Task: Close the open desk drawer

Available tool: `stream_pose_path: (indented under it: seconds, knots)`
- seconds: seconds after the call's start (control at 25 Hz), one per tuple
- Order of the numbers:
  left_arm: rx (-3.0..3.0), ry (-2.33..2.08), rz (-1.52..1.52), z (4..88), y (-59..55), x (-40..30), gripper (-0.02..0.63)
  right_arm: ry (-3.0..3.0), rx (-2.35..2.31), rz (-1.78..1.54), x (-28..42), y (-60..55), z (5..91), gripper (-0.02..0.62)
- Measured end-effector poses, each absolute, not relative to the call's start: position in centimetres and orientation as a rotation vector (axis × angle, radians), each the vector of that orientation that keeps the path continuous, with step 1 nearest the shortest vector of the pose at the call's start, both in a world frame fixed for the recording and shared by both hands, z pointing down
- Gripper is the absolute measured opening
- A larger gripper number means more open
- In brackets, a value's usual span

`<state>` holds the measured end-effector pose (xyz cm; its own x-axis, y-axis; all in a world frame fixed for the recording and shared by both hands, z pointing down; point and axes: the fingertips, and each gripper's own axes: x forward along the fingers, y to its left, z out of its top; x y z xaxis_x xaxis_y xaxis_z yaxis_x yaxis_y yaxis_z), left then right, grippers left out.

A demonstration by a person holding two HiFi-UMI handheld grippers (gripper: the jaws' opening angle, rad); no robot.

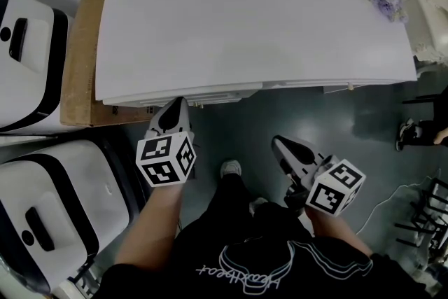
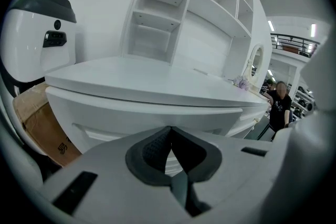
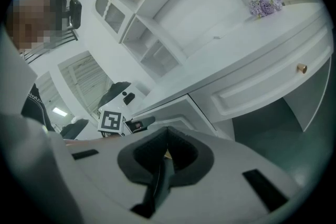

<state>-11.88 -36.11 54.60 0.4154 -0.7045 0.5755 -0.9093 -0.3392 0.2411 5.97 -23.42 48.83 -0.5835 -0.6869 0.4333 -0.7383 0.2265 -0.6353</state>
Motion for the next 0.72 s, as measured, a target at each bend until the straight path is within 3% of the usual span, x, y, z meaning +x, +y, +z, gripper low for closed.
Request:
stream_pose_path:
  seconds: [0.44,0.72]
  knots:
    - [2.144,-1.383,0.543,54.3,-35.6,-11.5,0.005,-2.489,1.360,1.306,6.0,-23.1,47.8,0.006]
    - [2.160,-1.302,0.406,49.2,-30.6,-9.4,0.005,-2.584,1.263,1.160,6.4,-21.8,44.7,0.006]
